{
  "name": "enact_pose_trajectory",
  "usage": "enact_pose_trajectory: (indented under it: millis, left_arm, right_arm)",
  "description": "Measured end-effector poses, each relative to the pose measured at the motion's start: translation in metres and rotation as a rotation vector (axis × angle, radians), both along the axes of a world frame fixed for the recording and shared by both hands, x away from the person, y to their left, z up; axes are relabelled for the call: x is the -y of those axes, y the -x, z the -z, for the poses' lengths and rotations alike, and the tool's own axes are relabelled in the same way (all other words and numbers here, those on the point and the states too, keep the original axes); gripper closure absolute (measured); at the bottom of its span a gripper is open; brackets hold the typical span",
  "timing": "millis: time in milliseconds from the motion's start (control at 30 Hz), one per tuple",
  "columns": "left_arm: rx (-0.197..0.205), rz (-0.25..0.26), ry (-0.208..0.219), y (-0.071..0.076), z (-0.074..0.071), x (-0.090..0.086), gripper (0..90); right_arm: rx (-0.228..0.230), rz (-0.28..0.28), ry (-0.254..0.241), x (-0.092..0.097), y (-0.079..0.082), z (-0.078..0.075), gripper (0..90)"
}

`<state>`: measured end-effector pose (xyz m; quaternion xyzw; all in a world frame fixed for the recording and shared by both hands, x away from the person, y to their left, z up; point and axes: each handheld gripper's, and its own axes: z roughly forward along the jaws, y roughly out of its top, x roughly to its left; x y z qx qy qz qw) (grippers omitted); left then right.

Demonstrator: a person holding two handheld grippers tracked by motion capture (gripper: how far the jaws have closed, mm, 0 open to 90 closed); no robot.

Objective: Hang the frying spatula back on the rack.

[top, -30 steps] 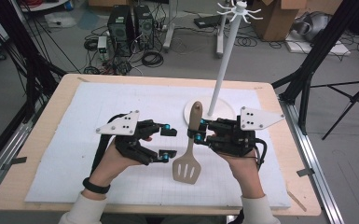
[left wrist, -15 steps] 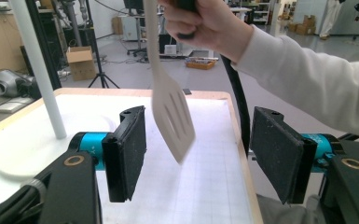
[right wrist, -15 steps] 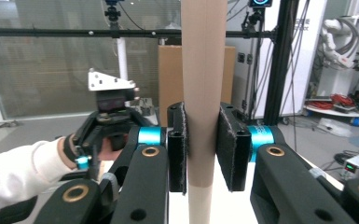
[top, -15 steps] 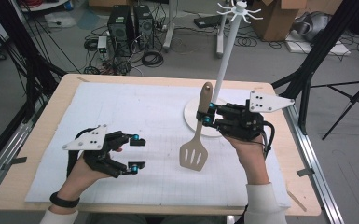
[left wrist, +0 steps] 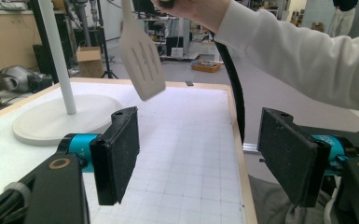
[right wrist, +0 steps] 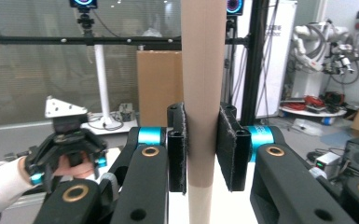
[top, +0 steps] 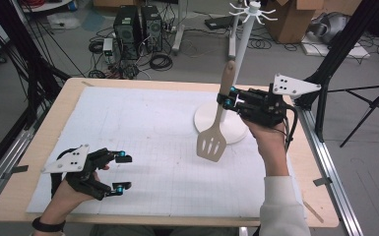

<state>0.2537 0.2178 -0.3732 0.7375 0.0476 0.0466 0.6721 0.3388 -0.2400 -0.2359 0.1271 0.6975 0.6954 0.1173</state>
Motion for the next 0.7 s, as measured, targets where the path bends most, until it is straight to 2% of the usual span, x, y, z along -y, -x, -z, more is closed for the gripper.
enact_pose_trajectory:
  millis: [167, 333, 700]
  left_arm:
    - [0.013, -0.019, 0.003, 0.003, 0.003, -0.008, 29.0]
    - [0.008, -0.029, 0.029, 0.005, 0.007, -0.015, 27.8]
    - [0.003, -0.026, 0.027, 0.005, 0.008, -0.022, 26.0]
  right_arm:
    - [-0.011, 0.033, -0.004, 0.003, -0.012, -0.007, 75.3]
    - [-0.019, 0.062, 0.002, 0.006, -0.024, -0.013, 75.3]
    - [-0.043, 0.123, -0.019, 0.014, -0.048, -0.024, 75.3]
